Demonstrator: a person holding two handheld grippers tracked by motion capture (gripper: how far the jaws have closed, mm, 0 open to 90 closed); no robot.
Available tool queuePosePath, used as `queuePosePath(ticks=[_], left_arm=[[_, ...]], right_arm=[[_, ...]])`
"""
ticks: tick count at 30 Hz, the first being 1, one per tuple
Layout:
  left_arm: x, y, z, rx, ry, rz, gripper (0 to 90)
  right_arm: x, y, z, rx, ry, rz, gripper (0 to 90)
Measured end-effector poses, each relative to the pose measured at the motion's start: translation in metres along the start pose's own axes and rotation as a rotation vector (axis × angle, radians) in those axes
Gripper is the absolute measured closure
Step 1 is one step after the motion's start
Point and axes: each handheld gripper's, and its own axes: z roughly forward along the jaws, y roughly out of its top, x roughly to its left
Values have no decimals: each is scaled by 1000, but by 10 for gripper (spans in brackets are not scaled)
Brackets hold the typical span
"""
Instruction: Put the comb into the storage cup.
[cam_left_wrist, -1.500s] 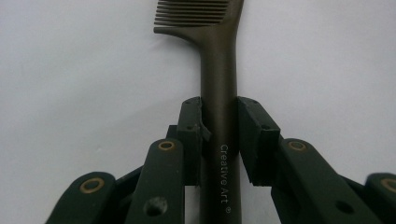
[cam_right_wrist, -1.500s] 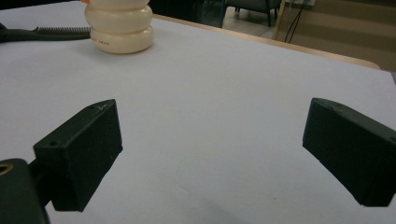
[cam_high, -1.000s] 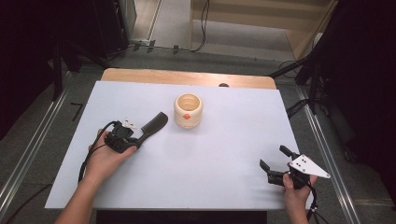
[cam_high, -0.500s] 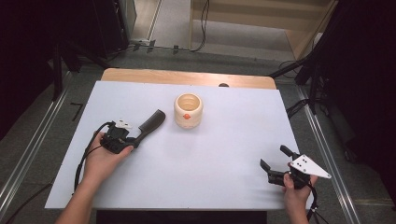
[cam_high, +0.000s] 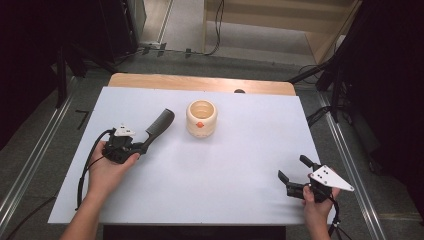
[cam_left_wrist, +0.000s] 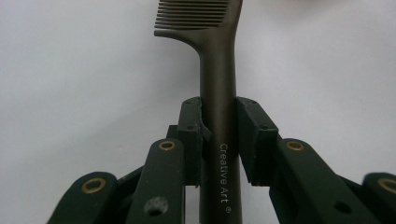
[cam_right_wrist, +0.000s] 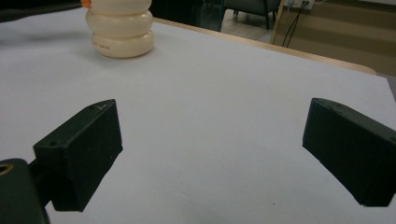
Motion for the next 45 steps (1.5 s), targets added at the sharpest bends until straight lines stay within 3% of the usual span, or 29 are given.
queuePosePath(ticks=[6,16,18,20,22,25,37,45], left_arm=[[-2,1,-8,-66,6,-8,725],[-10,6,-23,-216,13,13,725],[-12,6,-23,-227,15,14,725],[-13,6,-25,-245,10,17,725],[-14,6,-27,-279,-22,19,724],[-18,5,-30,-301,-29,27,725],[-34,9,-36,-396,-38,63,725],[-44,13,-34,-447,-54,61,725]], right_arm=[[7,9,-2,-25,21,12,30],[22,38,-1,-64,81,26,30],[23,40,0,-67,85,25,30],[24,45,1,-62,93,22,30],[25,48,3,-57,95,32,30],[28,58,7,-45,119,62,36],[46,98,25,-92,199,50,36],[57,113,36,-99,240,45,37]])
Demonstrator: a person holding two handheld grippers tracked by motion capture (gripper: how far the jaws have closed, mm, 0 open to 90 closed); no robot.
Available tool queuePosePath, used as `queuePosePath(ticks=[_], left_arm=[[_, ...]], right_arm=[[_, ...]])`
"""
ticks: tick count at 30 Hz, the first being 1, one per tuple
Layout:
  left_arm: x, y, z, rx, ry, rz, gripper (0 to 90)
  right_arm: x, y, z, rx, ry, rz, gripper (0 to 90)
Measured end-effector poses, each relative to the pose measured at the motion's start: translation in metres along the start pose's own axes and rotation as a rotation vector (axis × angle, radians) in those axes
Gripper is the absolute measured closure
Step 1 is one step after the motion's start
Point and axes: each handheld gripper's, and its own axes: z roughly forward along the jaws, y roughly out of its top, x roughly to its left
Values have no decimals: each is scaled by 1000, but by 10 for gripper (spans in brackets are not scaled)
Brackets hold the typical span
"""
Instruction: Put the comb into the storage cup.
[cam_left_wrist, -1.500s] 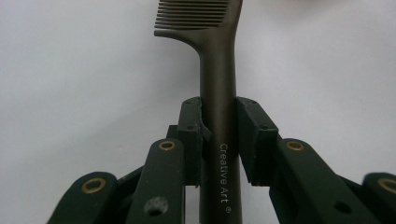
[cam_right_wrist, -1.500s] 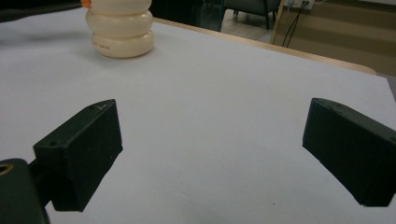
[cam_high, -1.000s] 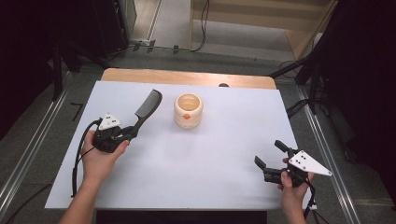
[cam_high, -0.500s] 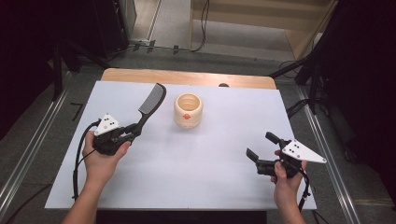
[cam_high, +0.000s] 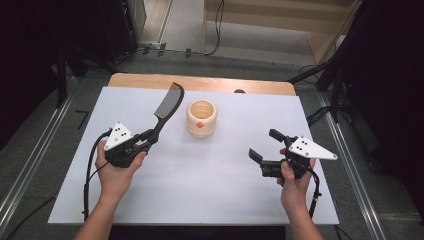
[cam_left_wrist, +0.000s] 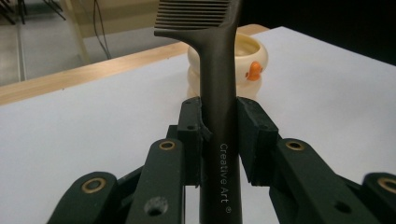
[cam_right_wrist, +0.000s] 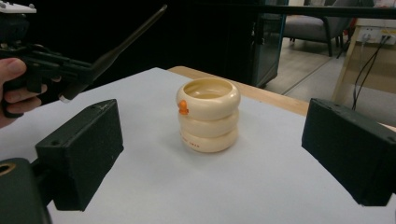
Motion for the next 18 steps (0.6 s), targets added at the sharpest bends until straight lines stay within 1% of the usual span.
queuePosePath(ticks=[1,2,3,4,5,6,13,16,18], left_arm=[[-1,0,1,-5,0,4,725],[-3,1,2,-9,-9,2,724],[-4,1,3,-2,-15,3,724],[-6,1,5,-10,-11,7,724],[-7,1,6,-11,-15,8,724],[-9,2,7,-13,-20,7,724],[-19,3,13,-28,-31,22,724],[-26,3,16,-35,-43,20,724],[-28,3,18,-37,-54,19,724]], right_arm=[[1,2,2,0,5,4,37],[3,5,7,2,11,10,39],[3,5,7,2,11,10,39],[4,6,9,2,12,16,39],[4,9,12,3,12,13,40],[5,10,13,2,17,20,40],[9,20,25,0,41,28,40],[11,26,33,-3,56,37,40],[11,27,35,0,61,40,40]])
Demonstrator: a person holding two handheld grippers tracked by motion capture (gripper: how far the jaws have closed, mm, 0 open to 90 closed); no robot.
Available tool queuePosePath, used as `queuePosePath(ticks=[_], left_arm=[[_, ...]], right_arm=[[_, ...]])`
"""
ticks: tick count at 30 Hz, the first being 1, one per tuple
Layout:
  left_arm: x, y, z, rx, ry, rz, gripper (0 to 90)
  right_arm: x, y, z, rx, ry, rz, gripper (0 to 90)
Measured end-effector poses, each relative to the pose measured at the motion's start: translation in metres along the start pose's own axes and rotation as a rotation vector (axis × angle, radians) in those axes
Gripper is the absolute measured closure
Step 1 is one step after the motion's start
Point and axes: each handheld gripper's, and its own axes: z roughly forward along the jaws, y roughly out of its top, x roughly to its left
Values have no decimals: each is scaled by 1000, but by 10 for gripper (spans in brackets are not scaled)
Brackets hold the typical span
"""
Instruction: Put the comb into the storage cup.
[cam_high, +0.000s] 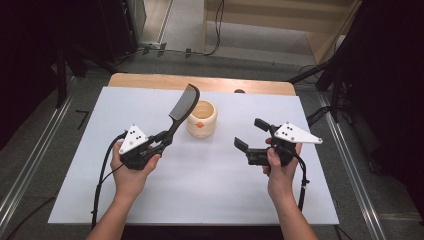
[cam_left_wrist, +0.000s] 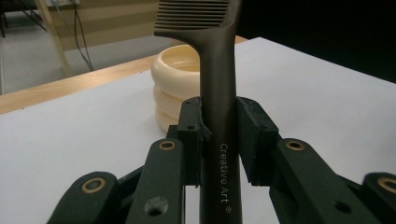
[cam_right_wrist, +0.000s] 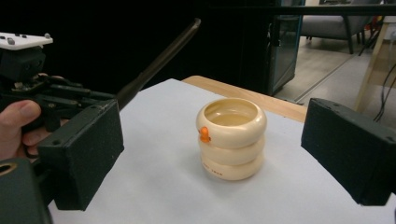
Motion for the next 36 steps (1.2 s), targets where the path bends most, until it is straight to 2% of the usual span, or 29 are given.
queuePosePath(ticks=[4,8,14,17,20,24,26,27,28,29,30,32,36], left_arm=[[-7,0,5,-3,-12,8,724],[-15,-2,7,-28,-32,11,724],[-23,-4,10,-34,-47,19,724],[-24,-6,11,-35,-53,12,724],[-28,-8,11,-42,-53,20,724],[-32,-10,12,-42,-64,27,725],[-34,-11,13,-50,-67,26,724],[-37,-12,14,-47,-72,28,724],[-37,-12,14,-47,-72,28,724],[-38,-12,14,-49,-70,33,724],[-39,-13,15,-50,-73,34,724],[-41,-14,15,-50,-76,38,724],[-46,-17,16,-51,-83,43,725]], right_arm=[[3,3,8,-4,20,16,39],[7,4,19,-5,46,40,39],[15,3,34,15,79,59,39],[16,2,37,15,86,63,39],[17,1,42,19,106,94,40],[17,-1,45,27,119,112,50],[18,-3,48,27,123,144,100],[18,-3,50,29,110,157,118],[18,-3,50,29,110,157,118],[18,-3,53,36,99,182,134],[18,-3,53,36,99,182,134],[19,-5,54,42,109,224,169],[19,-7,58,62,100,270,225]])
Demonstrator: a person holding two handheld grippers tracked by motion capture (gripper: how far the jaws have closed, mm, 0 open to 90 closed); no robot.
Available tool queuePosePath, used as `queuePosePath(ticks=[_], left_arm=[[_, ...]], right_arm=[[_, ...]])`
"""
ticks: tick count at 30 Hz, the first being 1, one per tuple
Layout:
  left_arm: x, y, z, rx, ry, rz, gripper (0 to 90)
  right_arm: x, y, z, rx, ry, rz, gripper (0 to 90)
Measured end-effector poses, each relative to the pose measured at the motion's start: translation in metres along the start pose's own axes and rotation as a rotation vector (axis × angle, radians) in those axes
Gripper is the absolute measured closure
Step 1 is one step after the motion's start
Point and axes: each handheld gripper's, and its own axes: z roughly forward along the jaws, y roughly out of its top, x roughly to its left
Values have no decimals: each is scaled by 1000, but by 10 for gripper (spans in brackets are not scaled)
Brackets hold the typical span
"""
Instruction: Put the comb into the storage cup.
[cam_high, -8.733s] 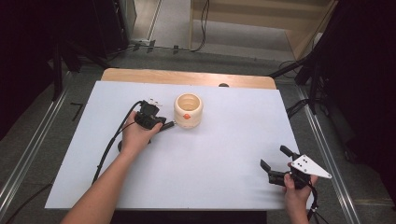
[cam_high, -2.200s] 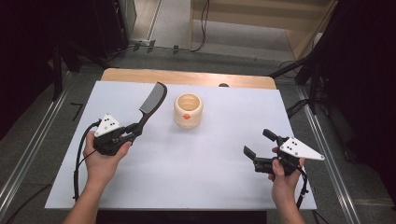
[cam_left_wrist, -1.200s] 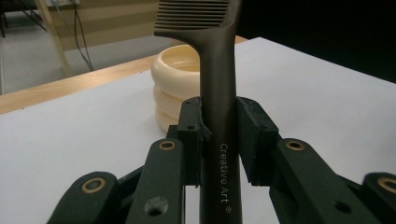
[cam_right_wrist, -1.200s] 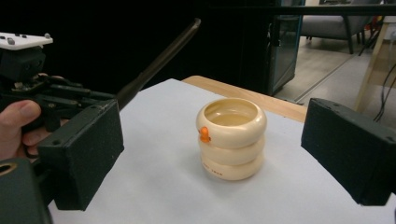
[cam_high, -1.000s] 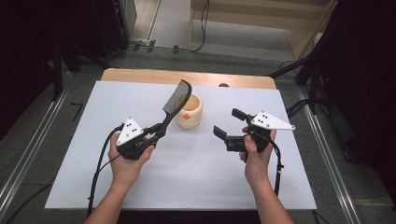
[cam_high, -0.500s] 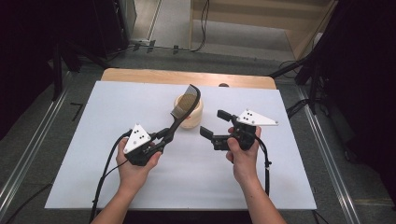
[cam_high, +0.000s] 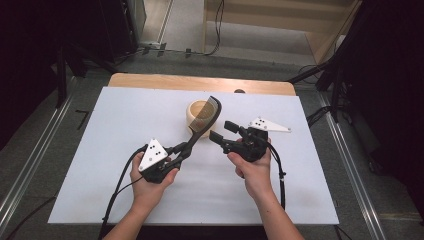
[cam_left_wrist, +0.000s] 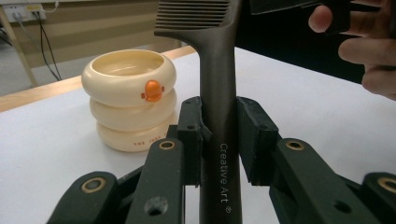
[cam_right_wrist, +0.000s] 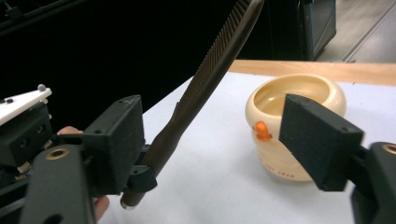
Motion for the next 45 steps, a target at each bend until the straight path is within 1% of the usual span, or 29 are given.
queuePosePath(ticks=[1,4,6,8,10,13,15,17,18,19,22,25,28,29,31,32,33,34,35,36,37,38,40,41,43,44,45], left_arm=[[-2,-1,1,2,-3,3,725],[-6,-2,3,6,-8,14,725],[-9,-3,4,3,-15,14,724],[-11,-3,5,-2,-18,19,724],[-14,-4,6,-4,-24,26,724],[-19,-5,7,-9,-29,41,724],[-22,-6,7,-14,-20,63,724],[-23,-7,8,-19,-20,64,724],[-24,-7,8,-20,-21,64,724],[-24,-7,8,-21,-18,68,724],[-26,-9,9,-17,-23,69,724],[-29,-11,11,-19,-31,75,724],[-32,-12,12,-26,-37,83,724],[-33,-12,12,-23,-39,89,724],[-34,-13,13,-25,-38,89,723],[-34,-13,13,-30,-37,90,723],[-34,-13,14,-29,-38,92,723],[-34,-13,15,-19,-40,88,722],[-33,-14,17,-11,-54,75,720],[-32,-14,17,-10,-62,62,716],[-31,-14,17,-13,-62,51,618],[-30,-14,17,-15,-56,46,618],[-26,-14,16,-15,-57,27,498],[-25,-14,15,-15,-49,19,437],[-20,-14,12,-16,-40,-15,295],[-17,-14,11,-14,-38,-24,247],[-14,-14,10,-12,-35,-41,204]], right_arm=[[0,-1,1,4,-1,15,239],[-1,-3,3,12,26,40,309],[-1,-5,4,19,30,58,343],[-3,-7,6,19,48,71,390],[-3,-8,6,19,50,75,433],[-3,-11,6,21,31,56,495],[-4,-12,7,22,42,67,514],[-5,-13,7,24,39,76,540],[-6,-14,7,28,54,106,564],[-6,-14,7,28,54,106,564],[-7,-14,6,25,95,167,588],[-7,-13,4,27,109,183,625],[-7,-14,4,23,100,177,664],[-7,-14,4,29,103,190,692],[-7,-14,3,30,101,193,733],[-7,-15,3,24,94,189,772],[-8,-16,2,20,94,194,783],[-9,-16,2,18,116,209,802],[-10,-16,3,15,151,225,814],[-9,-16,3,17,160,221,815],[-6,-16,3,17,146,182,816],[-6,-16,3,17,146,182,816],[-5,-15,2,10,150,158,817],[-4,-15,1,7,147,146,817],[-2,-14,0,-2,148,135,817],[-2,-13,-1,-6,143,120,817],[-1,-13,-1,-7,138,115,817]])
